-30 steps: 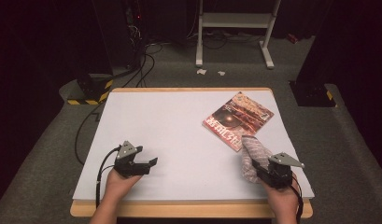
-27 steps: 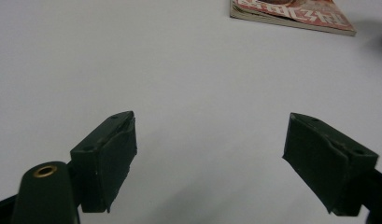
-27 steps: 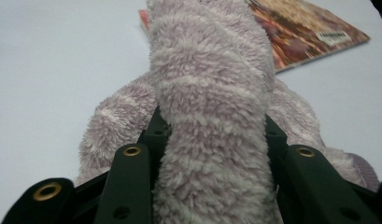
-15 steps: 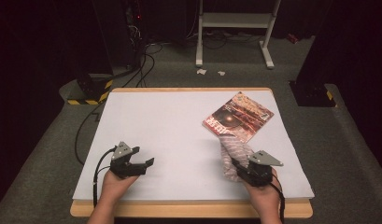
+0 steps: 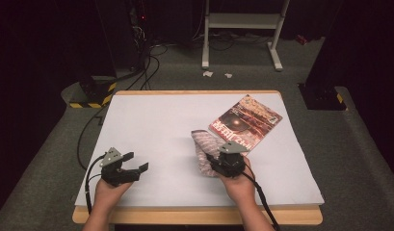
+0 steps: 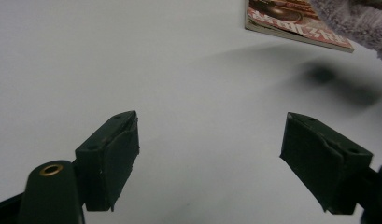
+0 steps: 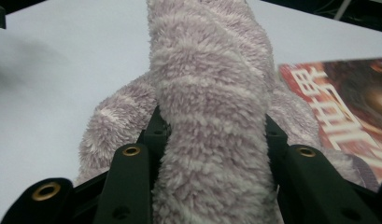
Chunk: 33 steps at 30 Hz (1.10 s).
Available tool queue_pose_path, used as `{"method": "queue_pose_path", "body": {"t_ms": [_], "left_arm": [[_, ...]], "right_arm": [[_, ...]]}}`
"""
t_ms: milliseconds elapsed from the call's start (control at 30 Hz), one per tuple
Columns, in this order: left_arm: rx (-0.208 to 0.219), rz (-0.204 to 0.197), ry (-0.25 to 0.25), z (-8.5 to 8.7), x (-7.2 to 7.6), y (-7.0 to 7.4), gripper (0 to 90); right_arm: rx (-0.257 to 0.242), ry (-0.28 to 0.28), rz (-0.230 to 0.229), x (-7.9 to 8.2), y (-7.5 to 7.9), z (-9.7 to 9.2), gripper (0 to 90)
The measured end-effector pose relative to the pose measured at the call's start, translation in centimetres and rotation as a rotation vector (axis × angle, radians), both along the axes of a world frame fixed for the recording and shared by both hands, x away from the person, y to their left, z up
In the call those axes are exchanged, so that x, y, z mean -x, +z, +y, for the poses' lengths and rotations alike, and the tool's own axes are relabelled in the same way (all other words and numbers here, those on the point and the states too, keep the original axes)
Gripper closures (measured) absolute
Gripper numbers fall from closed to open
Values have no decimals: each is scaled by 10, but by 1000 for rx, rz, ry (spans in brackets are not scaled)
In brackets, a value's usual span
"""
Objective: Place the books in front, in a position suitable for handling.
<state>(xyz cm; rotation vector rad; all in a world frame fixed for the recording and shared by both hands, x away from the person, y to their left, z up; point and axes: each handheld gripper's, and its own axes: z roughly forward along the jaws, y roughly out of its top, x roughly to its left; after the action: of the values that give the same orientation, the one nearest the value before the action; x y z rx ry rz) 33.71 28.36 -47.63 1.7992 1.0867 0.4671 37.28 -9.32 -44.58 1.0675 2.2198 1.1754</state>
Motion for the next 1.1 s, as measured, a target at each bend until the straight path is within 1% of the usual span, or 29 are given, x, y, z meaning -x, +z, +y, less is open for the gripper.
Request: {"method": "queue_pose_path", "body": {"t_ms": [100,233,333,400,467,600,667,767,967,1033,1100], "left_arm": [[5,1,3,4,0,1,201],[17,6,10,8,0,2,204],[6,0,14,9,1,2,203],[10,5,18,9,0,1,199],[18,7,23,10,0,1,193],[14,4,21,10,0,2,197],[20,5,24,10,0,2,197],[22,6,26,12,0,2,197],[37,3,28,17,0,3,198],[45,-1,33,18,0,4,198],[50,-5,37,21,0,4,199]], "right_arm": [[4,16,-16,-4,3,17,590],[2,41,-16,-13,3,44,590],[7,72,-26,-18,5,65,588],[13,86,-33,-23,6,77,588],[4,97,-28,-29,9,88,587],[7,118,-31,-41,12,109,586],[9,122,-27,-46,12,120,580],[17,127,-27,-53,10,138,579],[48,168,-18,-66,3,176,575],[50,167,-11,-71,-3,185,570],[48,162,11,-77,-13,192,564]]}}
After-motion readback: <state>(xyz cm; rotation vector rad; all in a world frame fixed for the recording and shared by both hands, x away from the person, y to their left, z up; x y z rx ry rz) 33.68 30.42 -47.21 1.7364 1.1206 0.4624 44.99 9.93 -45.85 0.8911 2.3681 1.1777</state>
